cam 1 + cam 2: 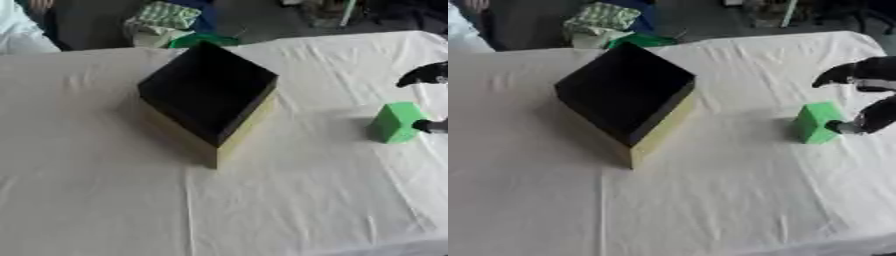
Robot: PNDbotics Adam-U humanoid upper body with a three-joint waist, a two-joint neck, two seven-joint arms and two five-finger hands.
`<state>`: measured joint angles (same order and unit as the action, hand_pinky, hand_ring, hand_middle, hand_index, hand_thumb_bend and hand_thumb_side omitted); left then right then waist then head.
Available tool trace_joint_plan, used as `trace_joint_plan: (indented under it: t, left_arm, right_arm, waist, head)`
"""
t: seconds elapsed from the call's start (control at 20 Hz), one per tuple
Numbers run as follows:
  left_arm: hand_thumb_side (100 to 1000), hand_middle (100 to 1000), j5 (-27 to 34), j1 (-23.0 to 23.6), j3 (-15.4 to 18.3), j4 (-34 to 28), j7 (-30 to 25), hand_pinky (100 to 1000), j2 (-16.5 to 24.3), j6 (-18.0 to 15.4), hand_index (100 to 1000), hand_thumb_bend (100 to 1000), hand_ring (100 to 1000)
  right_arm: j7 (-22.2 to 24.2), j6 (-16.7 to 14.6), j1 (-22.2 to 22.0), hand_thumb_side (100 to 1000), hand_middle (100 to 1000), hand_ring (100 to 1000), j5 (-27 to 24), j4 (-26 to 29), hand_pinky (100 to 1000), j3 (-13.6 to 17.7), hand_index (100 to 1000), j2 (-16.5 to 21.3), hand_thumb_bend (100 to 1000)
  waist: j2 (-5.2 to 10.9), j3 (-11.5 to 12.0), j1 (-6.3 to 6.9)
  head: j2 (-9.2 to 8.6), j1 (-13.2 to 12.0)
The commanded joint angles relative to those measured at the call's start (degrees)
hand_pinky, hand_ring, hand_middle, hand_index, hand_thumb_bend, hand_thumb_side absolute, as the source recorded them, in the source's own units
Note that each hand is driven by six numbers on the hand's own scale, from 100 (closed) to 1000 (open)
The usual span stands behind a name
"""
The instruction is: Pick up objects on the table and place them in the box.
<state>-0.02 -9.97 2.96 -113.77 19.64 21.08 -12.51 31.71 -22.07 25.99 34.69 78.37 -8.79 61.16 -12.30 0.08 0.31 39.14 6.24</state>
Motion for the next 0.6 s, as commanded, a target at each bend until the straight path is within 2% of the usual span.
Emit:
trace_joint_plan:
  t: [0.05, 0.6]
  left_arm:
    - [997, 600, 0.14, -0.71, 0.19, -0.82, -0.26, 630, 0.58, 0.06, 753, 164, 688]
    - [1000, 599, 0.38, -1.19, 0.35, -0.82, -0.19, 629, 0.37, 0.11, 750, 150, 682]
  right_arm:
    - [-0.94, 0.47, 1.18, 502, 951, 922, 1.61, -1.34, 986, 1.50, 1000, 1.35, 303]
    - [-3.68, 1.34, 1.69, 573, 959, 934, 6.50, -5.44, 1000, 3.01, 1000, 0.40, 349]
  waist:
    - [0.48, 0.15, -0.06]
    - [-1.22, 0.79, 0.25]
  head:
    - [-0.74, 0.12]
    - [-2.15, 0.78]
